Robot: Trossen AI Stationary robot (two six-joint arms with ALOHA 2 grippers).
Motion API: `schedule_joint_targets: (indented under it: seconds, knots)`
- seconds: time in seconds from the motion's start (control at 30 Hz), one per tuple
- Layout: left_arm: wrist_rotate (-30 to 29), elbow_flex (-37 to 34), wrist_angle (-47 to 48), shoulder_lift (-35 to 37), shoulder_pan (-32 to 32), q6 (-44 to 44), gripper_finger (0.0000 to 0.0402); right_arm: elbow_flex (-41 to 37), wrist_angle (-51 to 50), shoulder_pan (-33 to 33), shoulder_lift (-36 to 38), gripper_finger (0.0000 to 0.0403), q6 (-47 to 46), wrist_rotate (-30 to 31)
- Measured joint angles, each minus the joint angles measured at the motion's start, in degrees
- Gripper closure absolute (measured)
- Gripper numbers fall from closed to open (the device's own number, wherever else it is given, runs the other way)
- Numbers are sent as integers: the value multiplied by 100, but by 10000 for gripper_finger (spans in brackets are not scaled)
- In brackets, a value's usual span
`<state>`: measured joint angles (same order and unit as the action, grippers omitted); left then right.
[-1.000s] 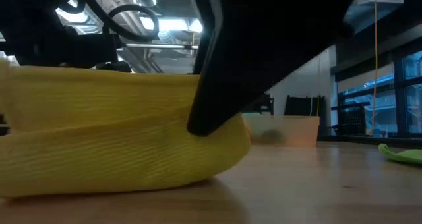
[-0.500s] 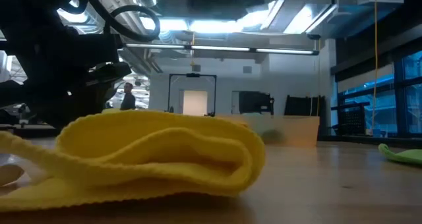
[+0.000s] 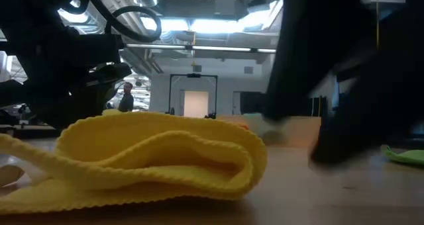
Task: Roll microfiber towels into tight, uniform cylinder then place into a basket
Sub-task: Roll the yellow microfiber towel
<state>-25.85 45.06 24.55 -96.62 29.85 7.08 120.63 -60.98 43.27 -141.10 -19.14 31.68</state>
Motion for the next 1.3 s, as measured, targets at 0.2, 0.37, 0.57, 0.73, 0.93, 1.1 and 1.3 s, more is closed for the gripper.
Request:
schedule_joint_targets:
  seconds: [0.2, 0.37, 0.57, 0.73, 0.93, 1.1, 1.3]
  knots:
    - [0, 0, -1, 0, 0, -4, 347, -356, 432, -38, -6, 236, 59, 316]
    - [2, 0, -1, 0, 0, -4, 347, -603, 1061, -78, -4, 236, 601, 328]
    - [1, 2, 2, 0, 0, 1, 347, -748, 1484, -176, 7, 236, 734, 457]
    - [4, 2, -3, 0, 0, 1, 347, -755, 1568, -257, 7, 260, 587, 488]
    - [4, 2, -1, 0, 0, 2, 347, -755, 1607, -311, 7, 354, 595, 446]
    - [2, 4, -1, 0, 0, 1, 347, -673, 1515, -346, 7, 387, 634, 435]
    - [2, 4, -1, 0, 0, 1, 347, -290, 1030, -458, 7, 392, 603, 463]
